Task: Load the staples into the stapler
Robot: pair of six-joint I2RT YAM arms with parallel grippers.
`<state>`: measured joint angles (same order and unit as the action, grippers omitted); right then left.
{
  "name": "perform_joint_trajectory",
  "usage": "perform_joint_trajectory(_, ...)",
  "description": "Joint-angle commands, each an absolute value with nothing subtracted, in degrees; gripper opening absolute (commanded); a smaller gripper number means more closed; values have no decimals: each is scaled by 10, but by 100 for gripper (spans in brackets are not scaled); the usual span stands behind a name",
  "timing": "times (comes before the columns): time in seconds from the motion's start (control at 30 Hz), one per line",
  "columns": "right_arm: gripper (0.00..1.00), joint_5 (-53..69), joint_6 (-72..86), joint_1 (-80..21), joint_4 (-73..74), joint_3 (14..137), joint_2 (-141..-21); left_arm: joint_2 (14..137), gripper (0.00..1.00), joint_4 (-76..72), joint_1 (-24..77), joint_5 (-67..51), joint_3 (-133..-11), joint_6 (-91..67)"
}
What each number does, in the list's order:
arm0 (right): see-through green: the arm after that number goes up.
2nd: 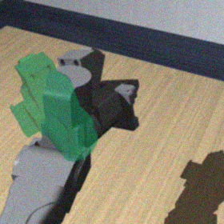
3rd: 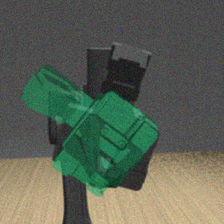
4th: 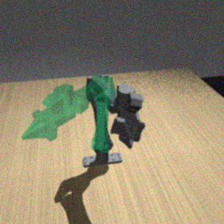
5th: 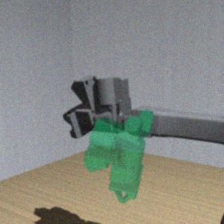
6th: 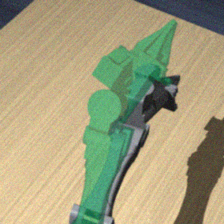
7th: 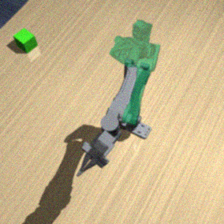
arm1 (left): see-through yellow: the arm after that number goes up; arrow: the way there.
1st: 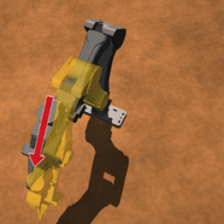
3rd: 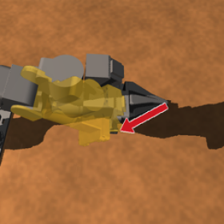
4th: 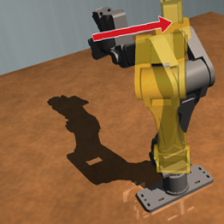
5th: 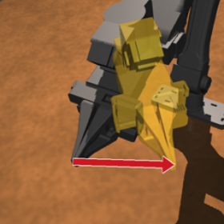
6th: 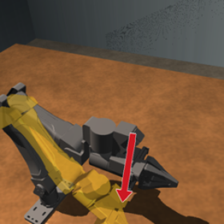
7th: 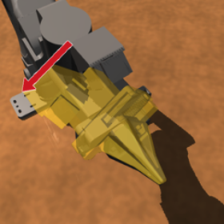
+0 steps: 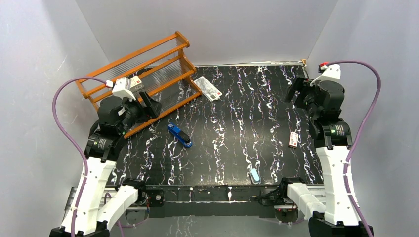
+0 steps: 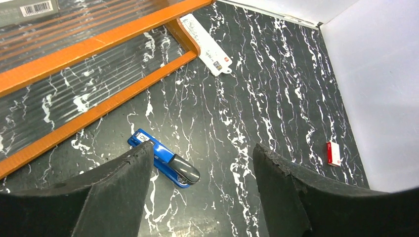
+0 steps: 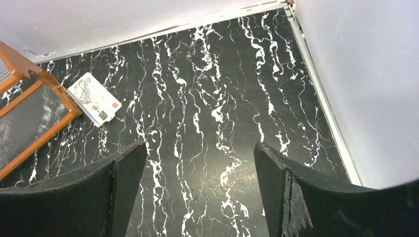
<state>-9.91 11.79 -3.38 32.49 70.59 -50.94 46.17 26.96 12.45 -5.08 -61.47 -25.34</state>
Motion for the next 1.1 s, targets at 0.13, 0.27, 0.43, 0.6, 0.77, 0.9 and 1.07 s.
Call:
perform_joint_trajectory(0.13, 98, -72, 106, -29, 304, 677, -529, 430, 72, 213, 120, -168, -530, -285)
perform_joint_trajectory(0.27, 99, -74, 105, -29, 330, 665, -583, 412, 73, 143, 129, -245, -455, -335)
perform_joint_trajectory(0.43, 99, -123, 144, -29, 369, 646, -675, 393, 73, 87, 128, -310, -388, -363)
perform_joint_trajectory(0.6, 99, -136, 180, -17, 391, 615, -765, 402, 73, 106, 129, -310, -364, -359)
perform_joint_trajectory(0.77, 99, -96, 204, 53, 399, 594, -830, 416, 74, 128, 129, -310, -363, -340)
perform_joint_trajectory(0.9, 99, -108, 203, 83, 386, 579, -839, 419, 74, 148, 129, -306, -361, -329)
perform_joint_trajectory(1.07, 99, -82, 192, 113, 389, 587, -889, 427, 74, 162, 129, -306, -356, -333)
